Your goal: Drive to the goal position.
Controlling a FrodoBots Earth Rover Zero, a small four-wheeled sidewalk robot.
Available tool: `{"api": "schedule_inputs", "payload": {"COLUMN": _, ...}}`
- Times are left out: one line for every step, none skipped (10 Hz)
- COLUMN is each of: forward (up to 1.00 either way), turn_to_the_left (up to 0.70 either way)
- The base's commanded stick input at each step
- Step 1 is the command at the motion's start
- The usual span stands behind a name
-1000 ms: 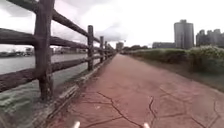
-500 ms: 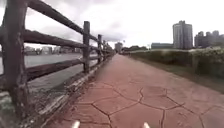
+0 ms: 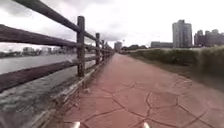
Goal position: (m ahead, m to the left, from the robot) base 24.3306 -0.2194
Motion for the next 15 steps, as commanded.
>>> {"api": "schedule_inputs", "payload": {"forward": 0.70, "turn_to_the_left": 0.00}}
{"api": "schedule_inputs", "payload": {"forward": 0.70, "turn_to_the_left": 0.00}}
{"api": "schedule_inputs", "payload": {"forward": 0.70, "turn_to_the_left": 0.00}}
{"api": "schedule_inputs", "payload": {"forward": 0.70, "turn_to_the_left": 0.00}}
{"api": "schedule_inputs", "payload": {"forward": 0.70, "turn_to_the_left": 0.00}}
{"api": "schedule_inputs", "payload": {"forward": 0.70, "turn_to_the_left": 0.00}}
{"api": "schedule_inputs", "payload": {"forward": 0.70, "turn_to_the_left": 0.00}}
{"api": "schedule_inputs", "payload": {"forward": 0.70, "turn_to_the_left": 0.00}}
{"api": "schedule_inputs", "payload": {"forward": 0.70, "turn_to_the_left": 0.00}}
{"api": "schedule_inputs", "payload": {"forward": 0.70, "turn_to_the_left": 0.00}}
{"api": "schedule_inputs", "payload": {"forward": 0.70, "turn_to_the_left": 0.00}}
{"api": "schedule_inputs", "payload": {"forward": 0.70, "turn_to_the_left": 0.00}}
{"api": "schedule_inputs", "payload": {"forward": 0.70, "turn_to_the_left": 0.00}}
{"api": "schedule_inputs", "payload": {"forward": 0.70, "turn_to_the_left": 0.00}}
{"api": "schedule_inputs", "payload": {"forward": 0.70, "turn_to_the_left": 0.00}}
